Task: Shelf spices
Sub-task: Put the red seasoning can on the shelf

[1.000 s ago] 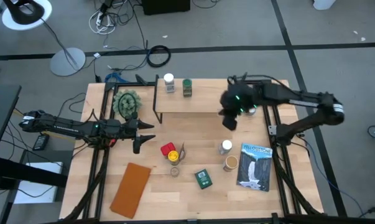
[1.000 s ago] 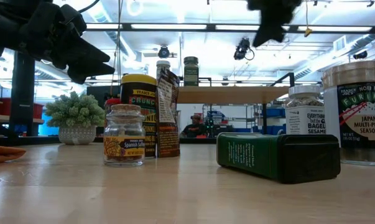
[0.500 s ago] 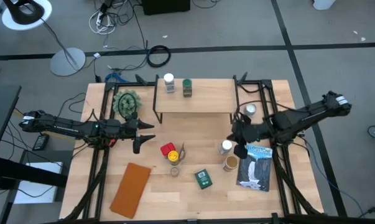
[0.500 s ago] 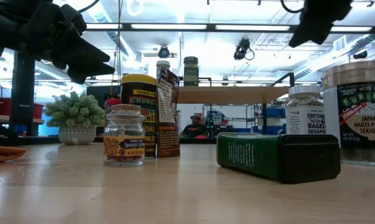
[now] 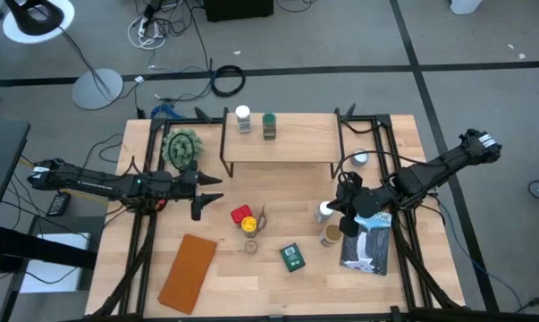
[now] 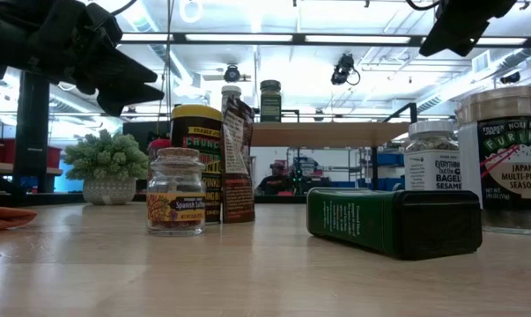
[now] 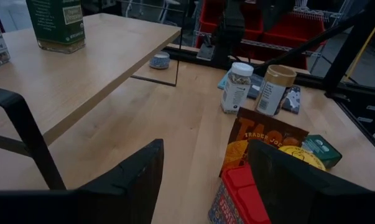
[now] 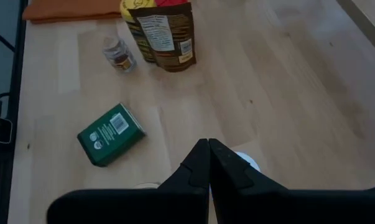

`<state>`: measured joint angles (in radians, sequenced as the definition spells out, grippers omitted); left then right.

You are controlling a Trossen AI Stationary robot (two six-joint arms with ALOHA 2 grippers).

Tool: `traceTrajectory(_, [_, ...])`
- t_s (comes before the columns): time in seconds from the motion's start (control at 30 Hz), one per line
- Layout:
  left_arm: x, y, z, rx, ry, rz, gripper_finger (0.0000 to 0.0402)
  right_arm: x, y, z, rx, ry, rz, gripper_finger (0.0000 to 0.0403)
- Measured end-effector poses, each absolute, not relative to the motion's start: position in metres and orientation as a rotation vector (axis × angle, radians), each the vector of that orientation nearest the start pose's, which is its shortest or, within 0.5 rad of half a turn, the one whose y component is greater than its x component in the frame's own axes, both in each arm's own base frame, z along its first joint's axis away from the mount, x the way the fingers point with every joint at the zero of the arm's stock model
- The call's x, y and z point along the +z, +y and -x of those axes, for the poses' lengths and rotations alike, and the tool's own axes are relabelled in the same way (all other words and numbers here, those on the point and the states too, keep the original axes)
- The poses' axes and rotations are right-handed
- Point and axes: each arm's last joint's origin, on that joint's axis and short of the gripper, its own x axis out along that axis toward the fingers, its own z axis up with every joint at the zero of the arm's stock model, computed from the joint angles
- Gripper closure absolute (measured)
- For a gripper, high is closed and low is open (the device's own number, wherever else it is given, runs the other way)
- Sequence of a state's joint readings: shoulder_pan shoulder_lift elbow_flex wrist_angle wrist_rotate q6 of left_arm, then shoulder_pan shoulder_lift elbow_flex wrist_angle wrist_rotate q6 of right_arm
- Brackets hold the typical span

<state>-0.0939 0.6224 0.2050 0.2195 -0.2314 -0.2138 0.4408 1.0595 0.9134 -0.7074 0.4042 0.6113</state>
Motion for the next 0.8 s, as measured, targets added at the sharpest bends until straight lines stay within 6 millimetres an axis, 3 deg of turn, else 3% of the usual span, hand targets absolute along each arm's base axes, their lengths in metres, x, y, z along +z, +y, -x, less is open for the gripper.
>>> traceTrajectory(0.8, [0.1941, -0.0072, -0.1478, 0.156, 0.183, 0.152, 0.0163, 0.2854, 0.0722, -0.1914, -0.227, 0.756, -0.254, 0.0399])
